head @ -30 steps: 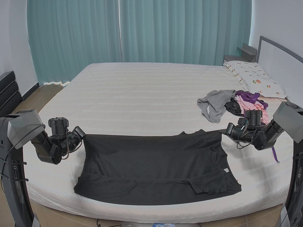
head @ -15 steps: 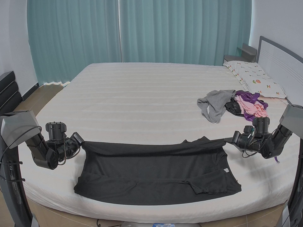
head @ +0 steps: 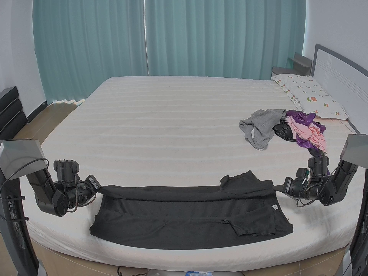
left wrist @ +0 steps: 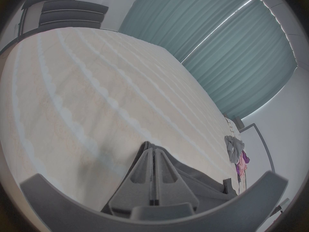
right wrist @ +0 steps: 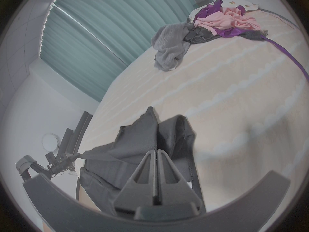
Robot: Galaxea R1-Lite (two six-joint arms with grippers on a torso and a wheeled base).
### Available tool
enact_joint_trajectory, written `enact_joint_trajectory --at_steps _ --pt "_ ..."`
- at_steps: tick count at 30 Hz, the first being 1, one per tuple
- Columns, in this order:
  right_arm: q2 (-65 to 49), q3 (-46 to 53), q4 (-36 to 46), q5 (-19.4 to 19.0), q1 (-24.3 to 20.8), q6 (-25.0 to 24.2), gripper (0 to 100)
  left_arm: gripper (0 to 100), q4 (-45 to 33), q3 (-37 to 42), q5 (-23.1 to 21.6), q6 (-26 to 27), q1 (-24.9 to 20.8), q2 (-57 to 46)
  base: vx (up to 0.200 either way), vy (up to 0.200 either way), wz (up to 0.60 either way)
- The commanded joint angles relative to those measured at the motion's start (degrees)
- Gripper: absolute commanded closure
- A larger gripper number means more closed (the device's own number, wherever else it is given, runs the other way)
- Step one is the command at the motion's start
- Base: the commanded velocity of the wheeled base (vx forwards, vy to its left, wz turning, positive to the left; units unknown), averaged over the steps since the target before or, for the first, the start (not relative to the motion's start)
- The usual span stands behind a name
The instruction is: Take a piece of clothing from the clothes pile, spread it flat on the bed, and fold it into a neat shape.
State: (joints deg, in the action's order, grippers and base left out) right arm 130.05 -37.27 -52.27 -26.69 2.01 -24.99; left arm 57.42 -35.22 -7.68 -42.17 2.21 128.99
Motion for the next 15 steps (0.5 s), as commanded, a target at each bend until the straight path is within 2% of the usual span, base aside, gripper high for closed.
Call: enact_joint_trajectory --at_steps 1,10,15 --pt "0.91 2.64 -0.02 -0.03 0.36 1.61 100 100 1.47 3.23 -1.37 0.07 -0.01 -0.05 0.000 0.000 0.00" --pt "2.49 5.63 -0.20 0.41 0.63 6.09 100 100 8.15 8.68 -2.16 2.26 -0.01 1.88 0.000 0.000 0.00" --pt "1.00 5.45 -0.99 0.23 1.42 5.48 100 100 10.35 9.73 -2.16 2.26 0.25 1.44 0.000 0.000 0.00"
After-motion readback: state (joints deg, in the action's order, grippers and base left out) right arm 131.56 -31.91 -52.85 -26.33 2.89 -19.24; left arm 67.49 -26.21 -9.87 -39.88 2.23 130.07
